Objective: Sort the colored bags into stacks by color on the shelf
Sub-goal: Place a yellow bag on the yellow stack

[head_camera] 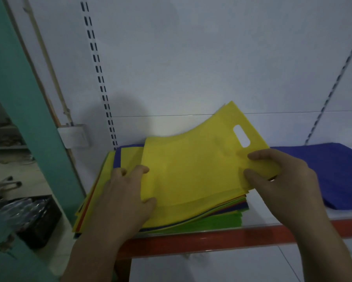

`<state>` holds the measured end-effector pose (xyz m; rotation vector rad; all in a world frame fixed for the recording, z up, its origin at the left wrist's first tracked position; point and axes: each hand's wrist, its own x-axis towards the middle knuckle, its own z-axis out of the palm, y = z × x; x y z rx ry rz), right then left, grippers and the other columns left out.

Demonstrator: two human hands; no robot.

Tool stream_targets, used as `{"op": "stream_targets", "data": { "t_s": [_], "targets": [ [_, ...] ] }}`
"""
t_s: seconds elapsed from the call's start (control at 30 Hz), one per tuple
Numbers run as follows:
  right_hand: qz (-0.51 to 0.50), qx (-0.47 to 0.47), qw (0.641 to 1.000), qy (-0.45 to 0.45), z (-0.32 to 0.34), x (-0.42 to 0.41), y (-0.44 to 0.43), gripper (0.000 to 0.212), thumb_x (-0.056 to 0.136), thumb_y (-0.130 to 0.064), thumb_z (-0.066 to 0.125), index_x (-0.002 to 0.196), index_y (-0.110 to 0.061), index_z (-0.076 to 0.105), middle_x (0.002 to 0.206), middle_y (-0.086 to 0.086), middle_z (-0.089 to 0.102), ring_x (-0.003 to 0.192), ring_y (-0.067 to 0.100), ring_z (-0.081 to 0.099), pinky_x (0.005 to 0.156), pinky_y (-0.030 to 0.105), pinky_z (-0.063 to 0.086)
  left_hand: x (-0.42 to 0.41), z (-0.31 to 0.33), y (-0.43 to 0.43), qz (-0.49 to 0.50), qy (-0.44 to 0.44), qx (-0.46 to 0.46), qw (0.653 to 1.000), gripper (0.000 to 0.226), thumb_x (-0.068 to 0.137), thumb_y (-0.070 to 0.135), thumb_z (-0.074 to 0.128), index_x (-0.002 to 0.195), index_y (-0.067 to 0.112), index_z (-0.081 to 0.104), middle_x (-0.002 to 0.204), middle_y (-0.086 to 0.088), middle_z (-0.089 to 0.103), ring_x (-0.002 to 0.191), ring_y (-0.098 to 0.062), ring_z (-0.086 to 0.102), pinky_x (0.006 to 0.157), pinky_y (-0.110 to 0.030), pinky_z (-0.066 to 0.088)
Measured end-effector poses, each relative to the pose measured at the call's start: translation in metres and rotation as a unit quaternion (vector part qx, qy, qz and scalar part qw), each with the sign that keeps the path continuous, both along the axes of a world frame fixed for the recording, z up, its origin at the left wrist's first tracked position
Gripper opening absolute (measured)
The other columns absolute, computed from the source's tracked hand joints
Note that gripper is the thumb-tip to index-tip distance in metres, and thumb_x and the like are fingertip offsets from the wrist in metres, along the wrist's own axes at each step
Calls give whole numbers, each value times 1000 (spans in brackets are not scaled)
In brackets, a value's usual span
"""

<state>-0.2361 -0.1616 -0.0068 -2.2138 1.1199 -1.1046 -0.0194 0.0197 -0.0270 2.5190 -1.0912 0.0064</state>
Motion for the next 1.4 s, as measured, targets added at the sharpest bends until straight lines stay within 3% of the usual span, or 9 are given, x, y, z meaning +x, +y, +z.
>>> {"op": "stream_targets", "data": {
  "t_s": [0.2, 0.33, 0.57, 0.73, 0.9, 1.0, 1.1, 1.27, 1.4],
  "targets": [
    [73, 84, 993, -27, -3, 1, -5, 23, 78, -30, 81, 93, -42, 68, 88, -12, 69, 80, 14, 66, 75, 36, 53, 1, 5, -1, -30, 9, -192, 981, 46, 82, 9, 66, 115, 40, 55, 116, 14, 47, 80, 5, 51, 65, -13, 39],
    [97, 69, 986, -118, -2, -2, -9, 16, 90, -20, 69, 90, -35, 73, 75, -14, 69, 61, 11, 66, 56, 24, 53, -4, 18, 0, -36, -8, -296, 954, 46, 82, -2, 61, 104, 38, 65, 105, 20, 57, 58, -1, 50, 52, -21, 34],
    [88, 88, 966, -226, 5, -42, -34, 24, 86, -7, 72, 94, -29, 71, 94, -9, 70, 77, 1, 65, 60, 14, 52, -45, 42, -21, -60, -10, -413, 908, 55, 85, -2, 59, 103, 50, 59, 129, 33, 47, 113, 24, 39, 84, -17, 38],
    [48, 100, 966, -235, 2, -121, -67, 32, 83, -4, 75, 96, -33, 73, 101, -13, 70, 85, 2, 67, 65, 25, 56, -115, 45, -72, -100, 28, -427, 898, 59, 81, -8, 61, 99, 48, 64, 138, 34, 41, 108, 36, 35, 76, -6, 41],
    [-26, 78, 967, -242, 0, -237, -110, 33, 83, 0, 74, 97, -29, 74, 97, -11, 72, 80, 9, 69, 72, 40, 58, -206, 41, -144, -145, 76, -433, 886, 51, 72, 4, 62, 93, 50, 70, 120, 41, 54, 108, 25, 51, 83, -1, 43],
    [-66, 64, 971, -222, -2, -313, -134, 30, 85, -7, 74, 99, -35, 72, 102, -22, 66, 86, 3, 65, 74, 36, 54, -268, 27, -194, -158, 144, -425, 879, 59, 75, -10, 62, 95, 45, 71, 95, 42, 62, 67, 6, 60, 55, -4, 42],
    [-122, 42, 971, -203, -6, -389, -153, 30, 86, -12, 74, 100, -39, 69, 102, -35, 58, 93, -4, 57, 80, 29, 49, -339, 15, -241, -189, 153, -407, 880, 52, 76, -7, 59, 102, 36, 73, 53, 13, 50, 39, -8, 34, 36, -11, 24],
    [-209, 17, 957, -202, -13, -508, -178, 26, 94, -14, 64, 104, -37, 68, 106, -37, 54, 95, -1, 56, 79, 27, 50, -449, 5, -314, -284, 195, -353, 870, 42, 89, 5, 58, 110, 42, 65, 87, 3, 62, 72, -22, 57, 55, -24, 37],
    [-266, 2, 945, -189, -20, -587, -195, 30, 96, -11, 60, 104, -39, 65, 108, -25, 59, 84, -4, 58, 65, 20, 46, -523, 11, -369, -347, 196, -331, 856, 37, 95, 13, 58, 111, 46, 61, 106, 43, 48, 97, -2, 53, 80, -31, 44]
  ]
}}
